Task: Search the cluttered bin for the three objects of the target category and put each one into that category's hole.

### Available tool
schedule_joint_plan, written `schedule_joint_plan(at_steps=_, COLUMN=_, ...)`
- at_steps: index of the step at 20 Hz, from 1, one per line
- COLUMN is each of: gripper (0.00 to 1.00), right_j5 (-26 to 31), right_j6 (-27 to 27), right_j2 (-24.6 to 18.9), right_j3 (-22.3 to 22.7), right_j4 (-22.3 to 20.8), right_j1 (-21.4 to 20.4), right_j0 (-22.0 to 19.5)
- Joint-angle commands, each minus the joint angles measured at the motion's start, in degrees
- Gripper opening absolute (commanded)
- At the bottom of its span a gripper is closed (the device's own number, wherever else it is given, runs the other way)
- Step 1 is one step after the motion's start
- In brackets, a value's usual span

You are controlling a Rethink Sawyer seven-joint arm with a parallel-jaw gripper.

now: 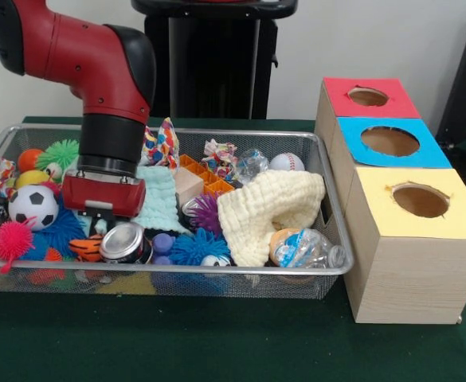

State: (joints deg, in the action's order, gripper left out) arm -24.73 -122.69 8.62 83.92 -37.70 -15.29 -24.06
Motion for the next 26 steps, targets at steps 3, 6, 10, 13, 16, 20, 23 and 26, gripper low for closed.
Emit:
schedule_joint_plan(at_steps=3, gripper=0.0, right_j5=2.82, right_j6=-5.33, right_j2=-2.55, right_j3=-1.87, right_j4=3.96, right_j1=-3.39, right_j0=2.34)
schedule_joint_plan(at_steps=6, gripper=0.0, right_j5=4.02, right_j6=-5.75, right_j2=-0.94, right_j3=-0.13, right_j4=5.34, right_j1=-5.08, right_j0=3.86)
schedule_joint_plan(at_steps=10, gripper=0.0, right_j5=6.16, right_j6=-6.54, right_j2=0.42, right_j3=2.01, right_j4=6.69, right_j1=-7.23, right_j0=5.88)
schedule_joint_plan(at_steps=13, gripper=0.0, right_j5=8.63, right_j6=-7.05, right_j2=1.16, right_j3=4.05, right_j4=7.46, right_j1=-9.86, right_j0=7.14)
schedule_joint_plan(at_steps=16, gripper=0.0, right_j5=10.32, right_j6=-7.26, right_j2=2.07, right_j3=5.78, right_j4=8.2, right_j1=-11.93, right_j0=8.41)
schedule_joint_plan(at_steps=20, gripper=0.0, right_j5=11.62, right_j6=-7.3, right_j2=3.06, right_j3=7.36, right_j4=9.18, right_j1=-13.8, right_j0=9.64)
schedule_joint_plan(at_steps=23, gripper=0.0, right_j5=11.92, right_j6=-7.35, right_j2=4.31, right_j3=8.64, right_j4=10.16, right_j1=-14.86, right_j0=10.66)
schedule_joint_plan(at_steps=26, gripper=0.0, right_j5=11.9, right_j6=-7.28, right_j2=5.43, right_j3=9.76, right_j4=10.93, right_j1=-15.61, right_j0=11.55)
